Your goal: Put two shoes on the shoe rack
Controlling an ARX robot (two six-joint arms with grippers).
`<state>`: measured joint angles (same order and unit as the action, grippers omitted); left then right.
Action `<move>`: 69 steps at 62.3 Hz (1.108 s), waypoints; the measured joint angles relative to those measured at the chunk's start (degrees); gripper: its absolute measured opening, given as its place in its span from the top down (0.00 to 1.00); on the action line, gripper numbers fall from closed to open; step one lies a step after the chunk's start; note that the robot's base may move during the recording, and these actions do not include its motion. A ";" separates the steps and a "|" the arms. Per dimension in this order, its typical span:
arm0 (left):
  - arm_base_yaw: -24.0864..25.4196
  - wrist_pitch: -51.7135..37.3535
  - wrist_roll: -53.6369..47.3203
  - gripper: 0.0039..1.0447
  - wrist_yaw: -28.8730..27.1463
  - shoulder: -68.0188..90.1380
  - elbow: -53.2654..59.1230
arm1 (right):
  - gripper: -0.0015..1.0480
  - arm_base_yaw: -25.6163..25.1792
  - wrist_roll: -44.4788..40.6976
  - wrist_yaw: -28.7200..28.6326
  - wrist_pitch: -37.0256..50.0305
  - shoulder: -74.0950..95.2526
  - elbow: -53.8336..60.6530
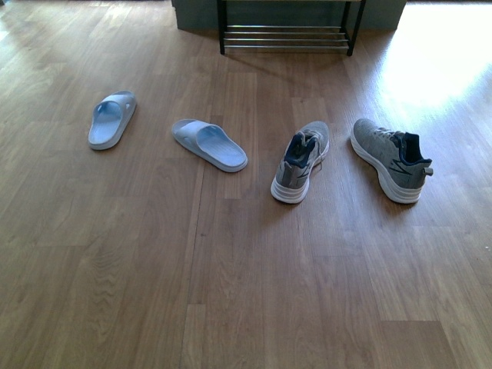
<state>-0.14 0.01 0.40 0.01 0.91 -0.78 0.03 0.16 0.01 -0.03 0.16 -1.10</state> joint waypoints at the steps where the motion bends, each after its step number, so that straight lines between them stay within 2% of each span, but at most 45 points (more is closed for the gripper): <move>1: -0.02 0.00 0.00 0.09 0.00 0.00 0.00 | 0.09 0.00 0.00 0.00 0.02 0.00 0.00; 69: 0.00 0.00 0.00 0.09 0.00 0.00 0.00 | 0.09 0.00 0.00 0.00 0.00 0.00 0.00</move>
<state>-0.14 0.01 0.40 0.01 0.91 -0.78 0.03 0.16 0.01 -0.03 0.16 -1.10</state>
